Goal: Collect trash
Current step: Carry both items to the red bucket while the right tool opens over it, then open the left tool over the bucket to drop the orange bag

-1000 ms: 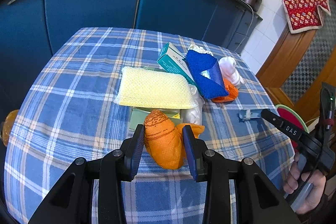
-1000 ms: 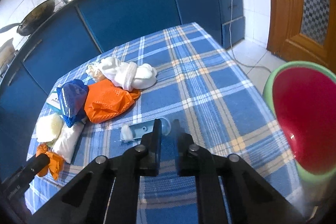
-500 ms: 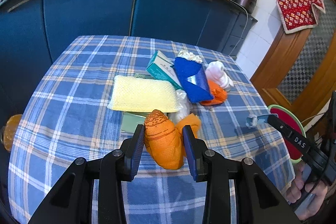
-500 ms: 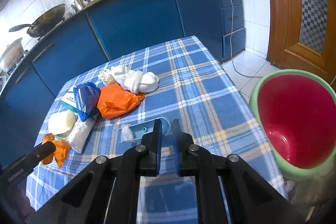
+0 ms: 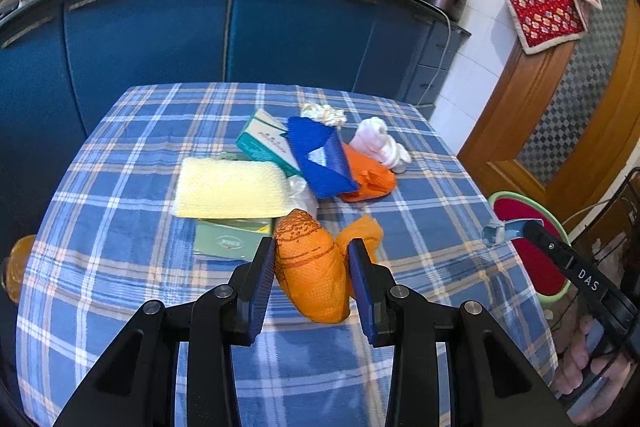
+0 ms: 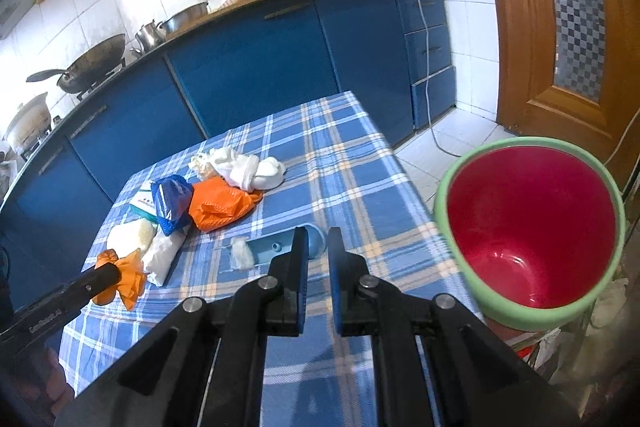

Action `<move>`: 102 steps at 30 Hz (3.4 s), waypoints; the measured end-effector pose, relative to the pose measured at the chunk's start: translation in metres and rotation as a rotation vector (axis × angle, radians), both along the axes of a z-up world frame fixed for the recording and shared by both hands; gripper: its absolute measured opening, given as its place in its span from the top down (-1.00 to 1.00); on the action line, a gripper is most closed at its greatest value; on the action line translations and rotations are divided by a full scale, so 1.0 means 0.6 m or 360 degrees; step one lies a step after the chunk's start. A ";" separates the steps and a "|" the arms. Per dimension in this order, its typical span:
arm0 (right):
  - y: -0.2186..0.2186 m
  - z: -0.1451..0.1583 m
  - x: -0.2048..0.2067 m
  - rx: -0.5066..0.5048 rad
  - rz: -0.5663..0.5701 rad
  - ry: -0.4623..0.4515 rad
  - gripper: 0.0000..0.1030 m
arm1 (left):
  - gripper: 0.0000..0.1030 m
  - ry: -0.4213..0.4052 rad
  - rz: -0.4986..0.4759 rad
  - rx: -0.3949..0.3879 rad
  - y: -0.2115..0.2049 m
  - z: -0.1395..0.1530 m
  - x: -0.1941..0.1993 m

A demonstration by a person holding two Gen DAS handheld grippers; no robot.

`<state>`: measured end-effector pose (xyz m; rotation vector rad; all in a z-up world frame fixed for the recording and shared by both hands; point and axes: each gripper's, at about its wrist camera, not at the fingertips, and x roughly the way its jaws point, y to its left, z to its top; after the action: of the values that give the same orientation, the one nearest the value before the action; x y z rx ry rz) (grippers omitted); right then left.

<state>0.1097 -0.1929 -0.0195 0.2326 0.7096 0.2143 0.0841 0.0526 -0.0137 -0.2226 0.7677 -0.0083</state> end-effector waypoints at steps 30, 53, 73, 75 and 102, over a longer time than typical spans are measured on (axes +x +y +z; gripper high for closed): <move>-0.161 0.013 -0.039 0.0010 -0.0305 -0.0040 0.77 | 0.26 -0.0066 -0.0358 0.0054 -0.194 0.030 0.061; -0.285 -0.059 -0.011 -0.0037 -0.0581 0.0142 0.77 | 0.27 -0.0019 -0.0681 0.0131 -0.375 0.003 0.139; -0.326 -0.095 -0.001 -0.0001 -0.0639 0.0209 0.46 | 0.27 0.0075 -0.0832 0.0126 -0.463 -0.047 0.180; -0.329 -0.094 -0.003 -0.0003 -0.0647 0.0199 0.45 | 0.27 0.0087 -0.0844 0.0130 -0.470 -0.053 0.182; -0.335 -0.089 -0.026 0.0014 -0.0689 0.0188 0.35 | -0.15 0.0074 -0.0816 0.0096 -0.466 -0.046 0.175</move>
<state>0.0942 -0.3941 -0.0728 0.4031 0.7574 -0.2105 0.1892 -0.2272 -0.0411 0.0364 0.8531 -0.4658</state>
